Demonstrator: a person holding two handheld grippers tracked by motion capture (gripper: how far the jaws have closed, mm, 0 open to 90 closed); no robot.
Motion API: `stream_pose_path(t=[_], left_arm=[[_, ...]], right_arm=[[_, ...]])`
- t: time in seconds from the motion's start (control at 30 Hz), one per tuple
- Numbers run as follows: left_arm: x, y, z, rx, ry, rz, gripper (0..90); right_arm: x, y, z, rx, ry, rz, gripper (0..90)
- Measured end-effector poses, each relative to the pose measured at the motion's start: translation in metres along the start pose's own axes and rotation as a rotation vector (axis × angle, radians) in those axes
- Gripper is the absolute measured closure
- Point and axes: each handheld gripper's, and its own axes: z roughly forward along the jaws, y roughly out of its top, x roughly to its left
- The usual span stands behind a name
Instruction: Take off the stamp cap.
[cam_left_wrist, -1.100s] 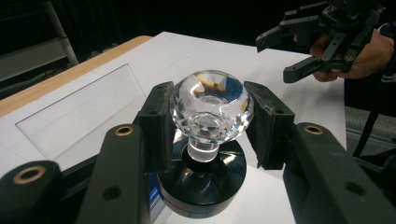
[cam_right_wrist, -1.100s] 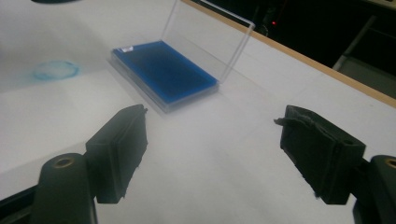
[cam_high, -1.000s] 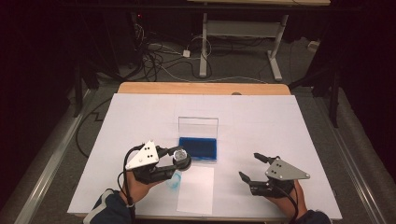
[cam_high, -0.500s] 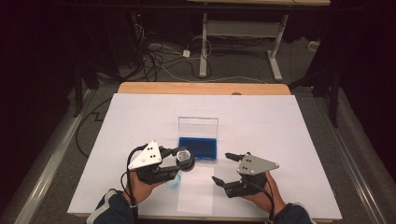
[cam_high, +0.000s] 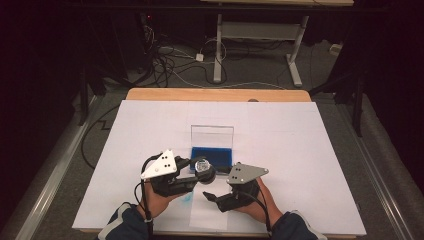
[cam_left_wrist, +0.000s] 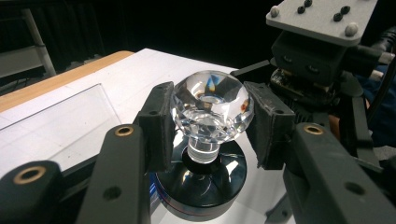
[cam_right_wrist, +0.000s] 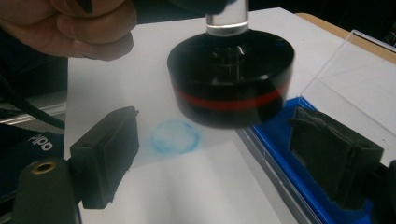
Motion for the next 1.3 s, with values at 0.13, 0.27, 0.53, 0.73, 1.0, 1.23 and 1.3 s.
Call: stream_pose_path(t=[0.13,0.27,0.53,0.73,1.0,1.23,1.3], left_arm=[[-0.0010,0.0007,-0.0005,-0.002,-0.001,0.001,54.0],[-0.0004,0.0005,-0.0010,-0.012,-0.008,-0.011,54.0],[-0.0018,0.0002,0.0000,-0.016,-0.018,-0.015,54.0],[-0.0021,0.0000,0.0004,-0.023,-0.022,-0.017,54.1],[-0.0013,0.0001,-0.0006,-0.037,-0.086,-0.012,54.0],[0.0002,0.0009,-0.0033,-0.044,-0.147,-0.001,54.0],[-0.0002,0.0013,-0.0032,-0.037,-0.159,0.004,54.0]], right_arm=[[0.0008,0.0029,0.0046,-0.007,0.003,-0.006,18.6],[-0.0001,0.0038,0.0065,-0.023,0.008,-0.007,22.3],[-0.0040,0.0047,0.0043,-0.051,0.012,0.011,29.9],[-0.0046,0.0045,0.0046,-0.053,0.016,0.014,32.3],[-0.0041,0.0045,0.0036,-0.050,0.023,0.008,33.3],[-0.0016,0.0052,0.0028,-0.048,0.048,-0.012,33.0],[-0.0010,0.0052,0.0025,-0.044,0.058,-0.019,33.6]])
